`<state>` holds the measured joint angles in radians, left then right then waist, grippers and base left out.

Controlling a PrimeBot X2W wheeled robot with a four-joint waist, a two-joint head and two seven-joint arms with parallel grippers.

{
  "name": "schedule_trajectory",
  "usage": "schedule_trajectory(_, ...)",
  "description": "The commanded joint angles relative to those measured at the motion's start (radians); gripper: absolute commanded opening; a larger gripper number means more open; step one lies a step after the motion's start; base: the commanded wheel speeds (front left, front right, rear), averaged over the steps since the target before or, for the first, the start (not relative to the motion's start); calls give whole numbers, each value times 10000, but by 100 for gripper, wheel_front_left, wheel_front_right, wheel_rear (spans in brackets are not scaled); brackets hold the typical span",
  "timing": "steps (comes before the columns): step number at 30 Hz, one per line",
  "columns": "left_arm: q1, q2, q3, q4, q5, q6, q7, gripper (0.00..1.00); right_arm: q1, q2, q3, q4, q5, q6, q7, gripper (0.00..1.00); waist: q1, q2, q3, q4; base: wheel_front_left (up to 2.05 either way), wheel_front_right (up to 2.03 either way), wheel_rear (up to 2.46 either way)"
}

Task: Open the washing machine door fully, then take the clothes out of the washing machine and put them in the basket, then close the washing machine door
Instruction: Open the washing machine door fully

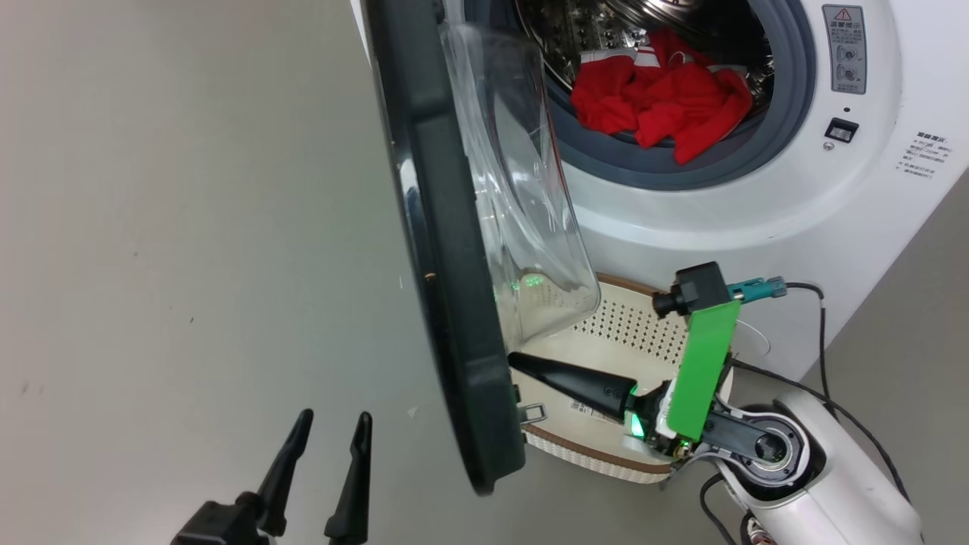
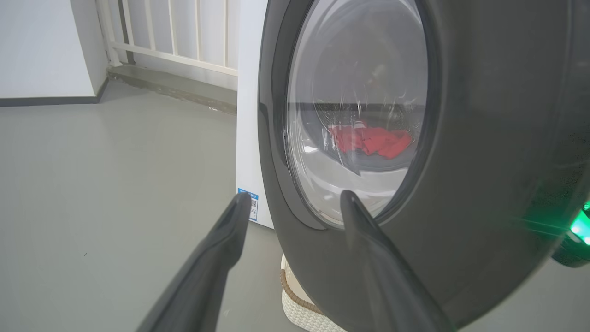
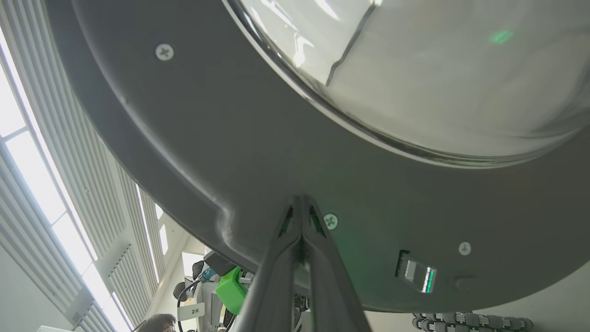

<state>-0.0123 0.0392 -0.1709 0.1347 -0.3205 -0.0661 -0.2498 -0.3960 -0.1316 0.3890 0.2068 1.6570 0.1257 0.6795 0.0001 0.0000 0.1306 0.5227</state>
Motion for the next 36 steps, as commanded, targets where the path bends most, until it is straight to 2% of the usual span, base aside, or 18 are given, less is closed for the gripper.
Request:
schedule_trajectory(1,3,110,388,-316,-76,140,-120,100,-73,286,231,-289,-175,50,102,0,-1,0,4,16,0,0,0)
schedule_trajectory(13,210,110,675,-832,-258,624,-120,100,-611,693,723,110,-253,50,420,0,-1,0,224,174,0,0,0)
schedule_trajectory(28,299,110,672,-899,-178,630,-120,100,-694,798,797,228,-329,50,147,0,-1,0,128,171,0,0,0)
schedule_trajectory(29,291,110,662,-871,-176,605,-120,100,-662,799,762,221,-376,50,88,18,-1,0,112,163,0,0,0)
schedule_trajectory(30,282,110,654,-835,-171,577,-120,100,-623,799,712,215,-438,50,6,43,-1,0,91,154,0,0,0)
schedule_trajectory(32,261,110,639,-751,-152,503,-120,100,-524,766,598,242,-566,50,-164,100,-1,0,39,135,0,0,0)
schedule_trajectory(36,218,110,648,-557,-103,343,-120,100,-284,616,359,297,-804,50,-546,100,-1,0,-95,88,0,0,0)
